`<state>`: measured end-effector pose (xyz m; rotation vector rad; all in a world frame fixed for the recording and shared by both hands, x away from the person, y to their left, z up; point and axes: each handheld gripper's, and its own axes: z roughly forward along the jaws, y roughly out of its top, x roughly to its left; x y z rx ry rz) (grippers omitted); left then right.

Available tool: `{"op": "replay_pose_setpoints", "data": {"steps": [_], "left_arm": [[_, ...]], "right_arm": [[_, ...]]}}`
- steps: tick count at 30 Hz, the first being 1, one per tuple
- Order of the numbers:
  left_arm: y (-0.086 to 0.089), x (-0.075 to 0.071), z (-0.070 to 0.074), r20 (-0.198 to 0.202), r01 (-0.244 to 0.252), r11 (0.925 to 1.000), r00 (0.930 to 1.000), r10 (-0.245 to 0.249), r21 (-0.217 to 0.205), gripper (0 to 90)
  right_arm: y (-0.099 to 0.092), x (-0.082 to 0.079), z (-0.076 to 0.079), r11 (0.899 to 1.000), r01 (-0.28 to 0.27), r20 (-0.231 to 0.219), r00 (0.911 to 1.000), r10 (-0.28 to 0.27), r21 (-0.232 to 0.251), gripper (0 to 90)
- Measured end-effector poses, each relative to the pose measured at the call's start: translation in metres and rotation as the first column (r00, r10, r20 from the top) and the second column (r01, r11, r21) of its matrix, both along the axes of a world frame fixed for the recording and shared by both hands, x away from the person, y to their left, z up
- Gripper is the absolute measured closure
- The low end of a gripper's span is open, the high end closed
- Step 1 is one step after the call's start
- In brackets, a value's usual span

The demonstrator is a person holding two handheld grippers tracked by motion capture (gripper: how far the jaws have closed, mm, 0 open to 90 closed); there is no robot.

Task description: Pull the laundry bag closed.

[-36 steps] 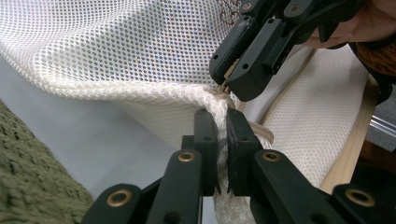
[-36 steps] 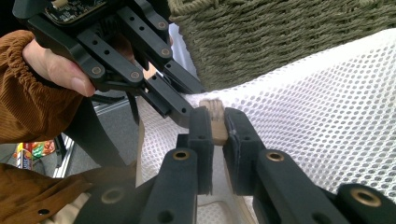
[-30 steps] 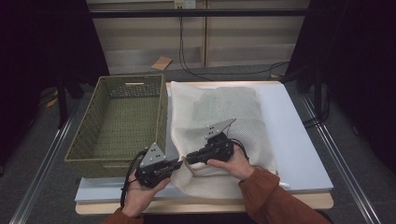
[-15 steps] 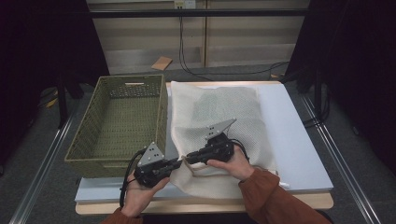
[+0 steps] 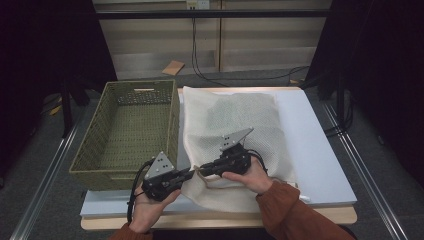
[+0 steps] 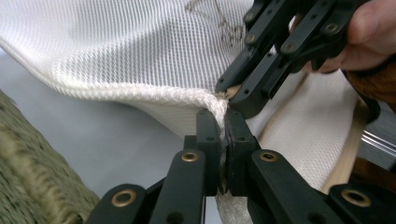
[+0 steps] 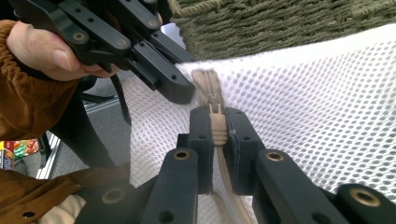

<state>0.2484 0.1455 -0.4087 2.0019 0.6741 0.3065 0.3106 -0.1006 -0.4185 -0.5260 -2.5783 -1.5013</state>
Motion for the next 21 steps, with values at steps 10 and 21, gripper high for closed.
{"op": "replay_pose_setpoints", "data": {"steps": [10, 21], "left_arm": [[0.0025, 0.0029, -0.0002, -0.025, 0.007, 0.9999, 0.9997, -0.007, -0.015, 86.9], [0.0033, 0.0029, 0.0002, -0.022, 0.002, 1.0, 0.9998, -0.002, -0.007, 86.9]], "right_arm": [[0.0006, -0.0018, -0.0023, 1.0, -0.005, 0.004, 1.0, 0.005, -0.014, 83.0], [-0.0012, -0.0032, -0.0068, 0.999, 0.001, 0.007, 1.0, 0.0, -0.032, 82.9]]}}
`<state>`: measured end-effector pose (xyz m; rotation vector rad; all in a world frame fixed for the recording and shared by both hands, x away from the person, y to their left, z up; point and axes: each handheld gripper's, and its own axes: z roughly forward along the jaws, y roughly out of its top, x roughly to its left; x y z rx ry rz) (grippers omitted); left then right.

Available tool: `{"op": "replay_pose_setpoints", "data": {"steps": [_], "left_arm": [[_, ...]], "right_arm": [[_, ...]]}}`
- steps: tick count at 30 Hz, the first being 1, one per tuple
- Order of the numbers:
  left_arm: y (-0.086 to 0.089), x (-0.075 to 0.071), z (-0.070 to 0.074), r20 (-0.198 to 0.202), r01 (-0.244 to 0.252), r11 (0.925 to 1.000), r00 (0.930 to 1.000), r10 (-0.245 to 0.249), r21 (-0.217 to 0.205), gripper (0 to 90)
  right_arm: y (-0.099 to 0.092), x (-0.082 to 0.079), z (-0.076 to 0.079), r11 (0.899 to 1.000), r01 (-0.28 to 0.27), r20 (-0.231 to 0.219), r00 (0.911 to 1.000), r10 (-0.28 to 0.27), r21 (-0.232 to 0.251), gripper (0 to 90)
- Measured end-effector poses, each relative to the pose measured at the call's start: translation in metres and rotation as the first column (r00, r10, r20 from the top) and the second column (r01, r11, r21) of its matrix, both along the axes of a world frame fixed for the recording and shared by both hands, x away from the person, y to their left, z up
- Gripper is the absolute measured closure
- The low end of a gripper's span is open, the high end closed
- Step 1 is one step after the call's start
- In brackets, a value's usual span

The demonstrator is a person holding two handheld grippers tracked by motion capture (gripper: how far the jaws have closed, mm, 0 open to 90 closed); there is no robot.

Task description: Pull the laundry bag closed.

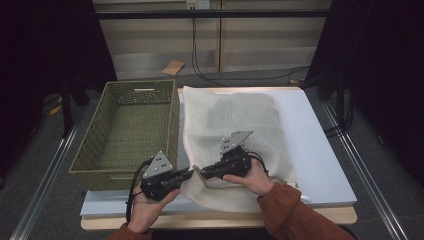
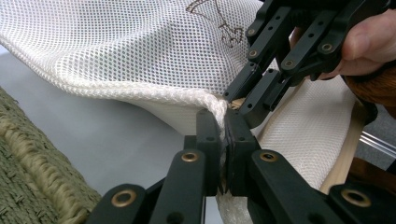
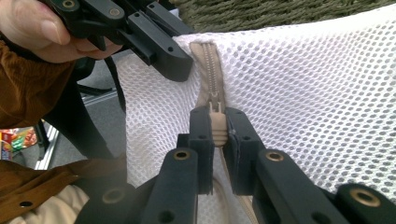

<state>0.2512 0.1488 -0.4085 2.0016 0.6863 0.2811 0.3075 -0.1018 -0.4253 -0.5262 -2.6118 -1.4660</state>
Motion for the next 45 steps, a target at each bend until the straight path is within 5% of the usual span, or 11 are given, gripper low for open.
{"op": "replay_pose_setpoints", "data": {"steps": [45], "left_arm": [[0.0094, 0.0, 0.0046, -0.003, -0.02, 0.9996, 0.9998, 0.02, -0.019, 86.9]], "right_arm": [[-0.0063, -0.0065, -0.0094, 0.999, 0.0, -0.005, 1.0, 0.0, -0.054, 83.0]]}}
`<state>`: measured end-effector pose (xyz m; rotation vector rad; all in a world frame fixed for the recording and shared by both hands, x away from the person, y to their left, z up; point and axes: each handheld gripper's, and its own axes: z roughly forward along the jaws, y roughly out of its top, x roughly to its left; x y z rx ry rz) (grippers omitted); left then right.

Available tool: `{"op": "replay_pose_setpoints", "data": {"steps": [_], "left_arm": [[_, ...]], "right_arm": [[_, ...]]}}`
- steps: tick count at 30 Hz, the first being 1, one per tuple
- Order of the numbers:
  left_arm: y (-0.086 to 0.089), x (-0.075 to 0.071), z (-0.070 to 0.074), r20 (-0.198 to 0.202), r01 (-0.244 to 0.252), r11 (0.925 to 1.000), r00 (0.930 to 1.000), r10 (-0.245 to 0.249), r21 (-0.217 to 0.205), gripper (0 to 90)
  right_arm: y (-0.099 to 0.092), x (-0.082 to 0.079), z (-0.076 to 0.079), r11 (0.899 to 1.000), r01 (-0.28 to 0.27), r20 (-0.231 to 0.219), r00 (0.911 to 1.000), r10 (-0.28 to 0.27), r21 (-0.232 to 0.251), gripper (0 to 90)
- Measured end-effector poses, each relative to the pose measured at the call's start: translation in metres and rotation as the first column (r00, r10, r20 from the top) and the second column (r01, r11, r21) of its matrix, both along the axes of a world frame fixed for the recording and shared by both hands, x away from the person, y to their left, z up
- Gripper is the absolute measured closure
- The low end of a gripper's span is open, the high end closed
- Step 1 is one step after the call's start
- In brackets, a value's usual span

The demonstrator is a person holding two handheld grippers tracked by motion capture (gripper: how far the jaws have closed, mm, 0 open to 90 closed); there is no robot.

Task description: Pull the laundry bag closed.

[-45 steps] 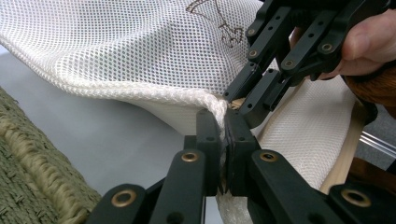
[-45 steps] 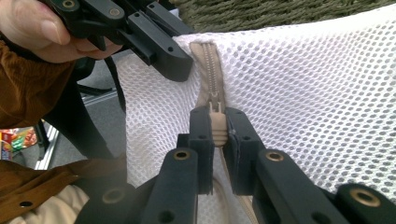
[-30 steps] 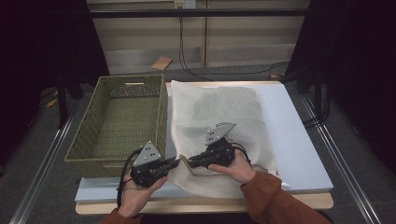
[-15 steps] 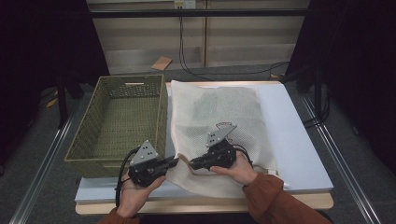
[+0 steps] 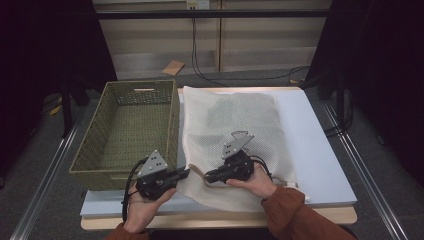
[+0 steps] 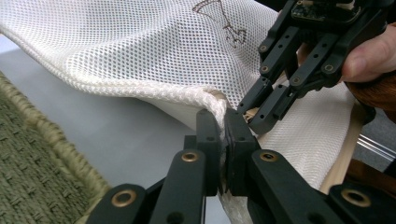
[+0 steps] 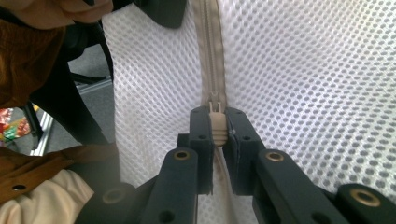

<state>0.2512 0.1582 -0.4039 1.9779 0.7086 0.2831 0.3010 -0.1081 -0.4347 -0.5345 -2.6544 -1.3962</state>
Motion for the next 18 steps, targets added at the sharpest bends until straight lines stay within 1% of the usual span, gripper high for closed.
{"op": "replay_pose_setpoints", "data": {"steps": [1, 5, 8, 9, 10, 12, 15, 18], "left_arm": [[0.0, 0.0, 0.0, -0.003, -0.001, 1.0, 1.0, 0.001, -0.006, 86.9], [0.001, 0.001, 0.001, -0.009, -0.005, 1.0, 1.0, 0.004, -0.007, 87.0], [0.001, 0.0, 0.001, -0.002, -0.003, 1.0, 1.0, 0.003, -0.004, 87.0], [0.002, 0.0, 0.002, -0.003, -0.006, 0.9999, 1.0, 0.006, -0.01, 87.0], [0.003, 0.0, 0.003, 0.0, -0.008, 1.0, 1.0, 0.008, -0.003, 86.9], [0.005, 0.0, 0.003, 0.0, -0.011, 0.9999, 0.9999, 0.011, -0.01, 87.0], [0.005, 0.0, 0.003, 0.0, -0.006, 1.0, 1.0, 0.006, -0.005, 87.0], [0.003, 0.0, 0.004, 0.009, -0.003, 1.0, 1.0, 0.002, 0.003, 87.0]], "right_arm": [[0.0, 0.0, 0.0, 1.0, 0.0, 0.0, 1.0, 0.0, 0.0, 83.0], [-0.001, 0.0, 0.0, 1.0, 0.001, -0.003, 1.0, -0.001, 0.002, 82.9], [-0.002, 0.0, 0.0, 1.0, 0.005, -0.006, 1.0, -0.005, 0.004, 82.9], [-0.002, 0.0, 0.001, 1.0, 0.007, -0.004, 1.0, -0.007, 0.0, 82.9], [-0.003, -0.001, 0.001, 1.0, 0.008, 0.001, 1.0, -0.008, -0.001, 82.9], [-0.005, -0.002, 0.001, 1.0, 0.017, 0.002, 0.9999, -0.017, -0.001, 83.0], [-0.008, -0.002, 0.001, 1.0, 0.02, 0.005, 0.9998, -0.02, -0.005, 82.9], [-0.012, -0.003, 0.0, 1.0, 0.024, 0.008, 0.9997, -0.024, -0.01, 82.9]]}}
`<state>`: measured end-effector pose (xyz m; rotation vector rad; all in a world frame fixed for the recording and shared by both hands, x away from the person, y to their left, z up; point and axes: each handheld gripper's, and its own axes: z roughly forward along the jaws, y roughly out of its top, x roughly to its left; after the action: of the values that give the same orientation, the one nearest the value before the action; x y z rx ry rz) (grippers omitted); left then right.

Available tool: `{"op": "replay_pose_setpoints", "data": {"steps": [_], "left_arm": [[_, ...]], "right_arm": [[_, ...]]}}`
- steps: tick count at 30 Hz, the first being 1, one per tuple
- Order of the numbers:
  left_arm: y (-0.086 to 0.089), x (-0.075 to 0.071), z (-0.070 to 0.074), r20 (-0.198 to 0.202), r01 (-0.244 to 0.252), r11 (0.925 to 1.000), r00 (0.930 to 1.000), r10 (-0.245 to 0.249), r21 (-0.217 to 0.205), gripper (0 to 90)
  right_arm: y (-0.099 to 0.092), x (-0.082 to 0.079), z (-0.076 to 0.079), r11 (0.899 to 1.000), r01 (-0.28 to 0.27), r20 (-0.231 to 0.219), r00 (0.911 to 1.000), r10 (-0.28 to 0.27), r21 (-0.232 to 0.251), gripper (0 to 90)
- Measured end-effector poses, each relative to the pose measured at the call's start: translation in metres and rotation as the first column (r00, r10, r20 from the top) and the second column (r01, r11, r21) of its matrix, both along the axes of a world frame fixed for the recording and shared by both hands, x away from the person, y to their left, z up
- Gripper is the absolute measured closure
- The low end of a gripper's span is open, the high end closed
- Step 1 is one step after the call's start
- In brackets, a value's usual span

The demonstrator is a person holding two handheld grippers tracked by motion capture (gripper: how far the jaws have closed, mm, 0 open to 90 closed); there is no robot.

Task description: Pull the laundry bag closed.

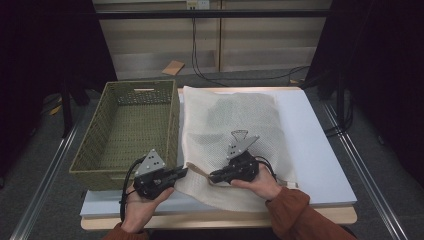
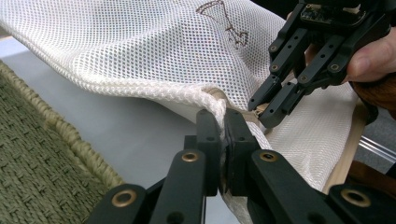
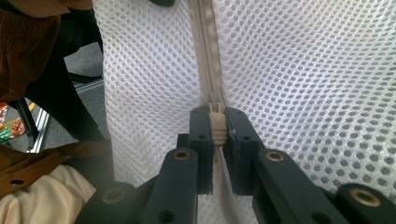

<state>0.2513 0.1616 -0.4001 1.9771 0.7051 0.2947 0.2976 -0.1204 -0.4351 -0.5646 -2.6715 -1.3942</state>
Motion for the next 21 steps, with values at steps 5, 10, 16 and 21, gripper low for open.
{"op": "replay_pose_setpoints", "data": {"steps": [5, 10, 16, 21], "left_arm": [[0.001, 0.0, 0.0, -0.005, 0.005, 1.0, 1.0, -0.005, -0.007, 87.0], [0.002, 0.0, 0.001, -0.003, 0.001, 1.0, 1.0, -0.001, -0.01, 87.0], [0.003, 0.001, 0.001, -0.005, -0.001, 0.9999, 1.0, 0.001, -0.012, 87.0], [0.005, 0.001, 0.001, -0.003, -0.005, 0.9999, 1.0, 0.005, -0.012, 87.0]], "right_arm": [[-0.004, -0.001, 0.0, 1.0, 0.004, -0.001, 1.0, -0.004, 0.001, 82.9], [-0.008, -0.003, 0.0, 1.0, 0.008, 0.004, 1.0, -0.008, -0.002, 82.9], [-0.014, -0.005, -0.001, 1.0, 0.013, 0.008, 0.9999, -0.013, -0.019, 82.9], [-0.021, -0.005, -0.001, 0.999, 0.03, 0.009, 0.9995, -0.03, -0.015, 82.9]]}}
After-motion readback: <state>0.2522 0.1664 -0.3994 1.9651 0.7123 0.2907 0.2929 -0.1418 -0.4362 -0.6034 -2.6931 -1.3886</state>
